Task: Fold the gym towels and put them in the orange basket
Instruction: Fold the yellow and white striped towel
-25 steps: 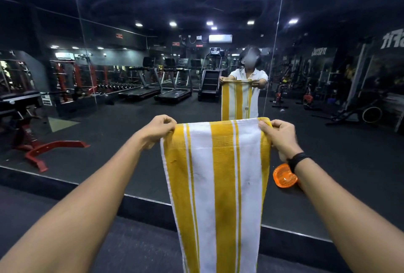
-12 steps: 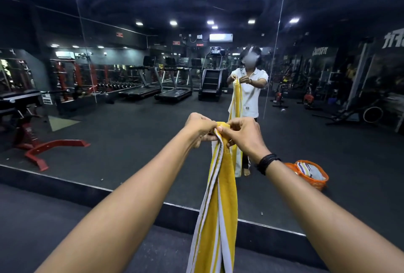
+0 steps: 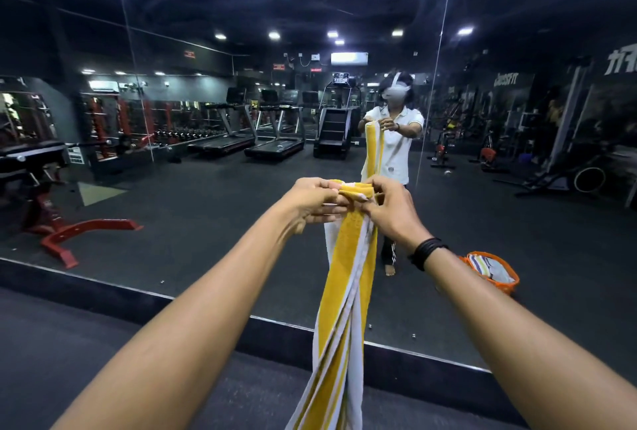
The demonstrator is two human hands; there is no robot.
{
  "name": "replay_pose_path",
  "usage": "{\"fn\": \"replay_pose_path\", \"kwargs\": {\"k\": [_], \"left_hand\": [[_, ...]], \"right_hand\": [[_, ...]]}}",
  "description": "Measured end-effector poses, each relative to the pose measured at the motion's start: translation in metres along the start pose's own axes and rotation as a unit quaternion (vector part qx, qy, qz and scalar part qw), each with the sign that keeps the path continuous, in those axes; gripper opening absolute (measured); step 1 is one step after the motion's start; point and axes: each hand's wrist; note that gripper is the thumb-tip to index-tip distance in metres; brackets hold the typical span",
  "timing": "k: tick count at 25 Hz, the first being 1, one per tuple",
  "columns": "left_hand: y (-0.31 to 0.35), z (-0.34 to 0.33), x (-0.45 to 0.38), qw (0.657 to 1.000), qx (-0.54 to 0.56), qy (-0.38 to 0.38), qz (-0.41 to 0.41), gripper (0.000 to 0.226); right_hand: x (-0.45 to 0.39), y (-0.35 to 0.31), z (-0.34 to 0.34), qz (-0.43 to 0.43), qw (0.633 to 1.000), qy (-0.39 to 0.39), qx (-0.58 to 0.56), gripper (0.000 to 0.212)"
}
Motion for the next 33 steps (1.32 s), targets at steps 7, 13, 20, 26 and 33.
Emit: {"fn": "replay_pose_path", "kwargs": {"k": [7,13,20,26,33], "left_hand": [[-0.047,0.022,-0.015,0.999,-0.024,-0.028,-0.028,0.07],[-0.003,-0.001,-0.002,0.977,-0.008,-0.008,-0.214,0.009],[0.016,-0.02,-0.001,0.975,0.003,0.038,-0.219,0.022],[0.031,-0.017,0.013,0.982,0.098,-0.008,-0.162,0.017],[0.02,0.01,0.01,0.975,0.19,-0.081,-0.078,0.06]], "right_hand": [[-0.013,-0.009,0.03,-0.006,0.921,-0.013,-0.39,0.019],[-0.016,-0.009,0.044,-0.025,0.936,0.156,-0.313,0.022],[-0.009,-0.012,0.056,-0.041,0.943,0.122,-0.308,0.037],[0.016,0.009,0.052,-0.152,0.926,-0.113,-0.327,0.045],[0.018,-0.003,0.032,-0.133,0.909,-0.008,-0.395,0.035]]}}
Point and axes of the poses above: each hand's wrist, its own x-axis away from the middle knuckle, its own z-axis out of the back of the hand, y = z × x, and after that the axes turned 13 degrees about z, right-handed
